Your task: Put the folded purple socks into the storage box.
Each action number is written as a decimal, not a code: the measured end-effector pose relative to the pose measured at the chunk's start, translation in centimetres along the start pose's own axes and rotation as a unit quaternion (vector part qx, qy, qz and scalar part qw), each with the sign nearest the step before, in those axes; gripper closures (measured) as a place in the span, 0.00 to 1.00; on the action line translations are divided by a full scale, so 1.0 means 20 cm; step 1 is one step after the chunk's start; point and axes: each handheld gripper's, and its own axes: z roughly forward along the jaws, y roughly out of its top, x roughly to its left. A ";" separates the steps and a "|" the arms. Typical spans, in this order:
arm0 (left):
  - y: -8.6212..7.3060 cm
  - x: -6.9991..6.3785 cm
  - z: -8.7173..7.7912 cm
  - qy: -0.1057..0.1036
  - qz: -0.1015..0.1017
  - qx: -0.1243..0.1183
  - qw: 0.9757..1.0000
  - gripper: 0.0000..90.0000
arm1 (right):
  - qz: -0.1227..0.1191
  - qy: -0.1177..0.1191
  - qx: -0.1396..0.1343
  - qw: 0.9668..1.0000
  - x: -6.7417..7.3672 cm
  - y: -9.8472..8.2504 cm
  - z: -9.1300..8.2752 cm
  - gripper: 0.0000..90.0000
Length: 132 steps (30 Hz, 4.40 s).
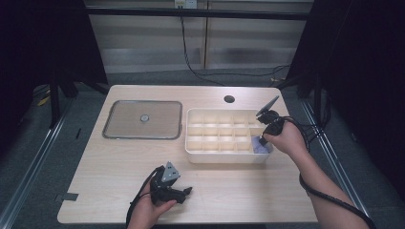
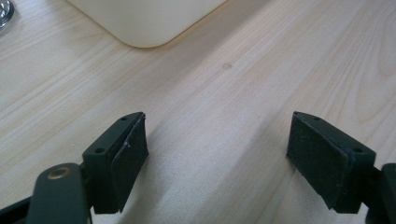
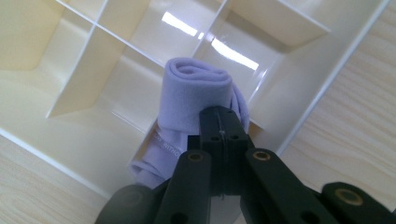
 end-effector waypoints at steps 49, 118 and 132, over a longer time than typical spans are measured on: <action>0.00 0.00 0.00 0.000 0.005 0.003 1.000 0.22 | -0.005 -0.005 0.023 1.000 0.06 -0.04 0.16 1.00; 0.00 0.00 0.00 -0.001 0.005 0.004 1.000 0.22 | -0.053 0.053 -0.097 0.992 0.19 -0.31 -0.22 0.44; 0.00 0.00 0.00 -0.001 0.005 0.004 1.000 0.22 | -0.053 0.068 -0.123 0.989 0.23 -0.46 -0.16 0.40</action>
